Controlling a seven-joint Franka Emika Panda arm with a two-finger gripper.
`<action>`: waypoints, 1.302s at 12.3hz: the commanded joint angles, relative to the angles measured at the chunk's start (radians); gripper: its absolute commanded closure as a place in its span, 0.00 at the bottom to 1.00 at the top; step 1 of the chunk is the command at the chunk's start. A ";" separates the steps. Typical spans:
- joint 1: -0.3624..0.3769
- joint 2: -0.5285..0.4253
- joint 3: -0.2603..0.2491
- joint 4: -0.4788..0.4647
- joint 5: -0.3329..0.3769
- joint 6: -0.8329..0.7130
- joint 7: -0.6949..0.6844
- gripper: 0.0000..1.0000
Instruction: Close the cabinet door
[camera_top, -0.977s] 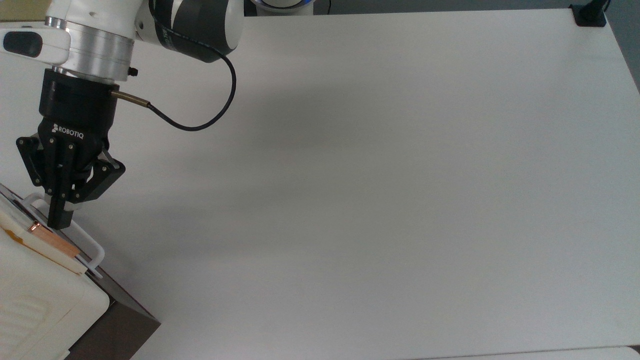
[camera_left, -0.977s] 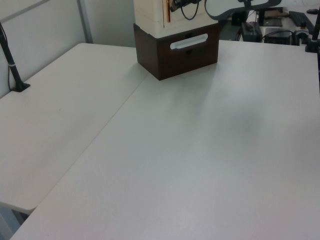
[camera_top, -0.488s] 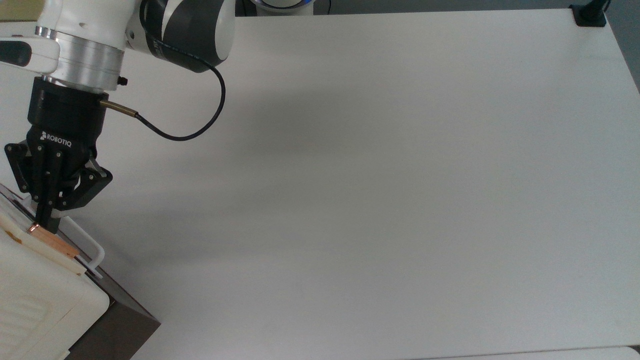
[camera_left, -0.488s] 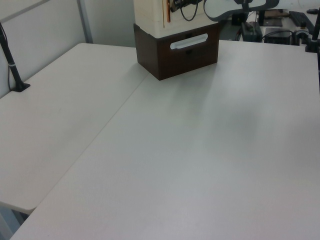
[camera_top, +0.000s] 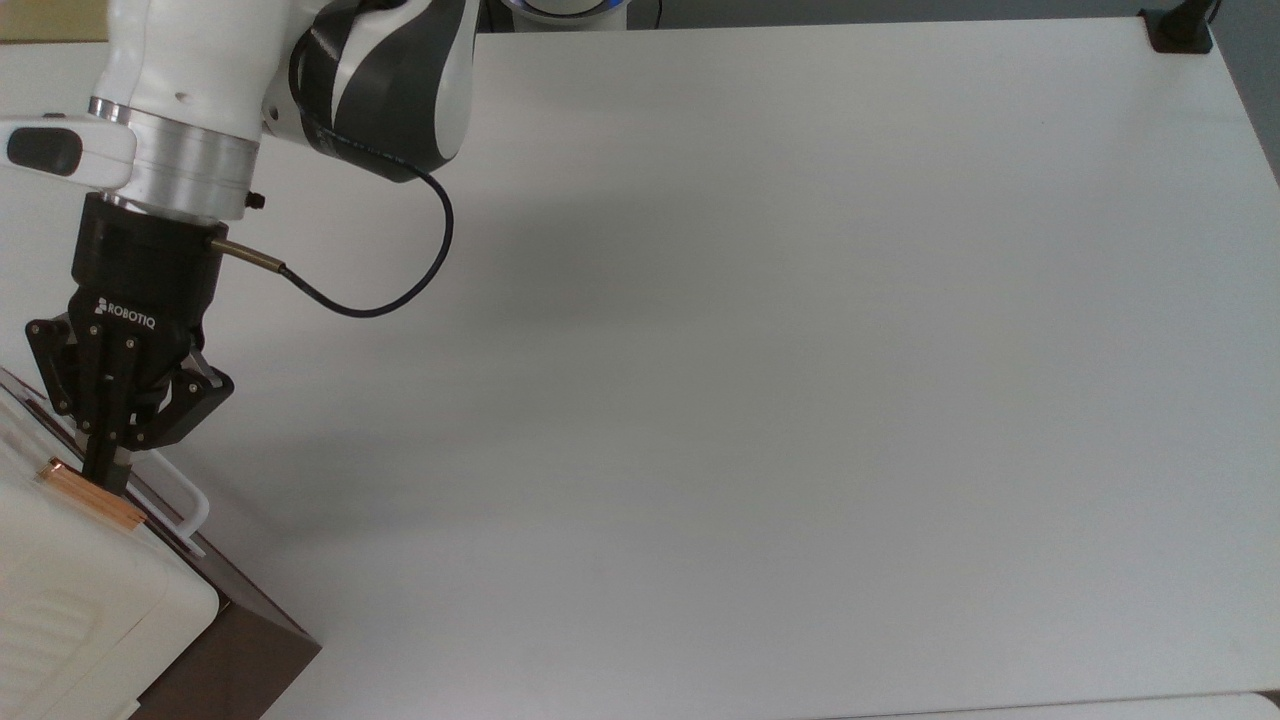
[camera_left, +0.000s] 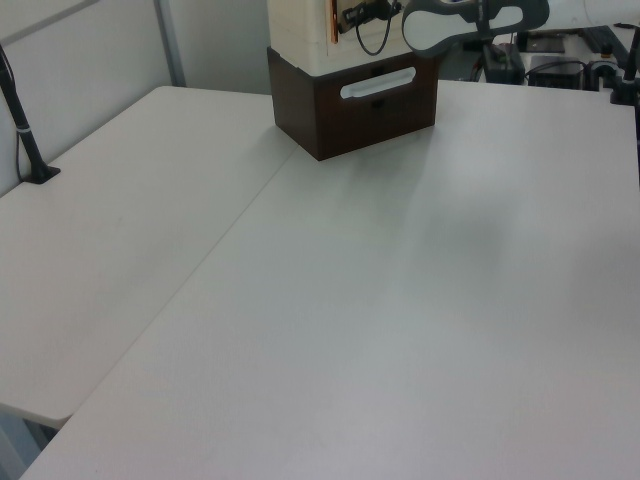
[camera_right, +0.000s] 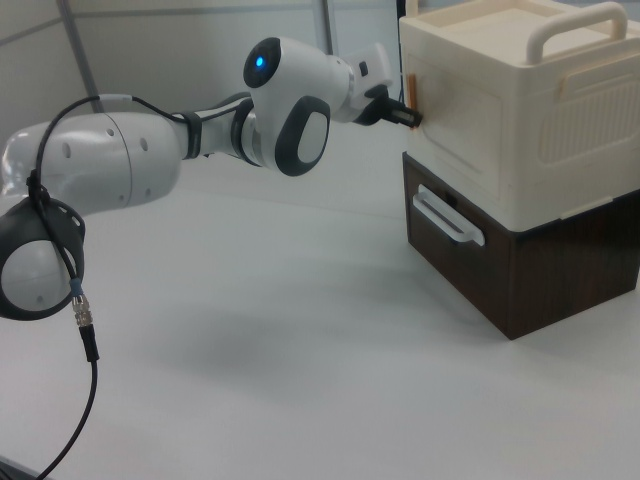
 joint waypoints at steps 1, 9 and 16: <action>-0.001 0.038 -0.016 0.038 0.004 0.018 0.025 0.93; -0.025 -0.222 0.114 -0.242 -0.091 -0.061 0.001 0.93; -0.061 -0.535 0.218 -0.401 -0.094 -0.856 -0.044 0.93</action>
